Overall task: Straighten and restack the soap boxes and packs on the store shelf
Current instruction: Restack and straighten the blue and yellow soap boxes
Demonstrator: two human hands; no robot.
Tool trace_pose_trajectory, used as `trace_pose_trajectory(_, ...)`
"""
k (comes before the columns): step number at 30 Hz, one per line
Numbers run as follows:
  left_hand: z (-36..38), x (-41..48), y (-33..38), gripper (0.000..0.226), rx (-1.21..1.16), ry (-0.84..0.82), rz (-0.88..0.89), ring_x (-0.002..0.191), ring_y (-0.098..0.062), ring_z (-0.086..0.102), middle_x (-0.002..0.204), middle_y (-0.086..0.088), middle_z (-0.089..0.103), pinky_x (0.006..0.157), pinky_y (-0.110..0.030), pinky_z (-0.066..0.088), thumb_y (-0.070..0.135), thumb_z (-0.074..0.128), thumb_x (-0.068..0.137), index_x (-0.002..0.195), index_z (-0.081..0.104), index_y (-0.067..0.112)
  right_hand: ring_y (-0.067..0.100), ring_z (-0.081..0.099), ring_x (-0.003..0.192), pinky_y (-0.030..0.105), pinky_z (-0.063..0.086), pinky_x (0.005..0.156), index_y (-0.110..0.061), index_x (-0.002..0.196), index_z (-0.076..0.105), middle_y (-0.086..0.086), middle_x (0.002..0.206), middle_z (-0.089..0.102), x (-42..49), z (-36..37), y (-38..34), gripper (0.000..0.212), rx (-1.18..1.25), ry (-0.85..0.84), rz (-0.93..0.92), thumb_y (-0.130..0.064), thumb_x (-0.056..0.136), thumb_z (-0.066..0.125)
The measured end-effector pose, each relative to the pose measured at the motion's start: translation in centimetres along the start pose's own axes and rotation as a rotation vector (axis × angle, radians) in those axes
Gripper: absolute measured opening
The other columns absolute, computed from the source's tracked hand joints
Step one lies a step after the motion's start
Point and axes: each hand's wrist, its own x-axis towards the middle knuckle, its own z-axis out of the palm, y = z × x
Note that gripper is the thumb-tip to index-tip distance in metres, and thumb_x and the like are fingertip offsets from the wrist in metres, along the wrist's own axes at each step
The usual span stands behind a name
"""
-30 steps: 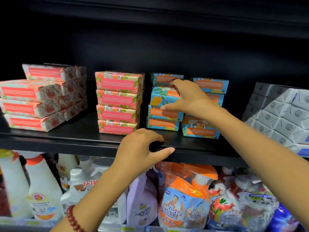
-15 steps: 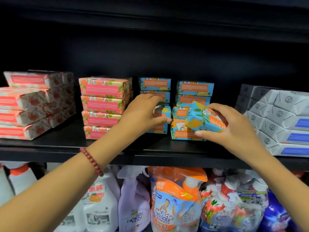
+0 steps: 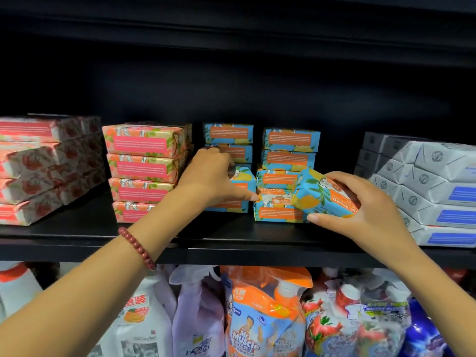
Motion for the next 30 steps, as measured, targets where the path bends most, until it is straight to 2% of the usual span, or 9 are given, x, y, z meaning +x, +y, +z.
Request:
trace_pose_trajectory(3,0.1,-0.1,0.2,0.087,-0.029,-0.011,-0.039,0.103,-0.016,0.052,0.11,0.002,0.059,0.079,-0.025,0.045,0.079,0.065,0.05,0.11,0.057,0.017,-0.015,0.047,0.096,-0.004,0.034,0.071,-0.04,0.111,0.046,-0.026,0.102,0.049,0.5,0.1,0.2,0.068,-0.001,-0.02,0.002,-0.064,0.05,0.064)
trace_pose_trajectory(6,-0.1,-0.9,0.8,0.085,-0.01,0.03,-0.059,0.09,-0.012,0.057,0.104,0.004,0.063,0.072,-0.029,0.051,0.079,0.064,0.052,0.109,0.056,0.016,-0.016,0.047,0.094,-0.006,0.032,0.073,-0.037,0.116,0.047,-0.024,0.103,0.048,1.5,0.4,0.4,0.074,-0.001,-0.052,0.004,-0.062,0.05,0.066)
trace_pose_trajectory(9,-0.7,-3.1,1.6,0.087,-0.133,0.216,0.015,0.082,-0.003,0.048,0.099,0.007,0.064,0.06,-0.016,0.037,0.082,0.056,0.051,0.108,0.059,0.017,-0.012,0.048,0.095,0.001,0.037,0.073,-0.037,0.115,0.048,-0.03,0.099,0.045,3.0,0.9,0.4,0.073,0.001,-0.104,-0.024,-0.062,0.05,0.069)
trace_pose_trajectory(12,-1.1,-5.0,2.3,0.091,-0.211,0.267,0.068,0.089,-0.005,0.051,0.102,0.005,0.066,0.064,-0.015,0.033,0.084,0.049,0.05,0.111,0.062,0.017,0.0,0.047,0.096,0.011,0.037,0.08,-0.028,0.12,0.054,-0.028,0.097,0.043,4.4,1.9,0.4,0.073,-0.062,-0.146,-0.066,-0.051,0.056,0.079)
trace_pose_trajectory(14,-1.2,-5.7,2.5,0.092,-0.233,0.263,0.057,0.09,-0.006,0.052,0.102,0.006,0.066,0.066,-0.015,0.034,0.085,0.05,0.049,0.111,0.062,0.019,0.003,0.045,0.101,0.017,0.037,0.085,-0.029,0.119,0.054,-0.028,0.099,0.044,5.1,2.5,0.5,0.069,-0.057,-0.169,-0.089,-0.048,0.058,0.08)
trace_pose_trajectory(17,-1.2,-6.4,2.3,0.096,-0.241,0.261,0.026,0.092,-0.008,0.054,0.106,0.005,0.066,0.07,-0.017,0.035,0.085,0.05,0.047,0.115,0.062,0.019,0.002,0.042,0.106,0.017,0.034,0.088,-0.03,0.122,0.052,-0.024,0.106,0.046,5.8,3.4,0.5,0.069,-0.048,-0.22,-0.109,-0.048,0.062,0.079)
trace_pose_trajectory(21,-1.4,-7.1,2.0,0.094,-0.255,0.278,0.016,0.089,-0.005,0.047,0.104,-0.001,0.067,0.069,-0.006,0.029,0.082,0.052,0.049,0.113,0.063,0.014,0.002,0.038,0.113,0.018,0.031,0.095,-0.024,0.129,0.051,-0.014,0.119,0.047,6.0,3.9,0.8,0.071,-0.092,-0.271,-0.129,-0.049,0.066,0.076)
trace_pose_trajectory(25,-1.5,-7.2,2.2,0.094,-0.265,0.276,0.011,0.09,-0.004,0.046,0.105,-0.001,0.067,0.069,-0.007,0.029,0.082,0.051,0.05,0.114,0.063,0.014,0.0,0.031,0.115,0.012,0.026,0.096,-0.022,0.128,0.055,-0.014,0.118,0.046,5.6,3.9,0.8,0.07,-0.117,-0.238,-0.153,-0.05,0.066,0.074)
trace_pose_trajectory(30,-1.8,-7.0,2.5,0.092,-0.272,0.281,0.022,0.089,-0.005,0.047,0.104,0.001,0.066,0.069,-0.008,0.03,0.08,0.054,0.048,0.113,0.064,0.015,0.0,0.035,0.107,0.021,0.036,0.093,-0.023,0.123,0.059,-0.015,0.112,0.044,4.9,3.9,0.9,0.063,-0.15,-0.143,-0.158,-0.049,0.067,0.075)
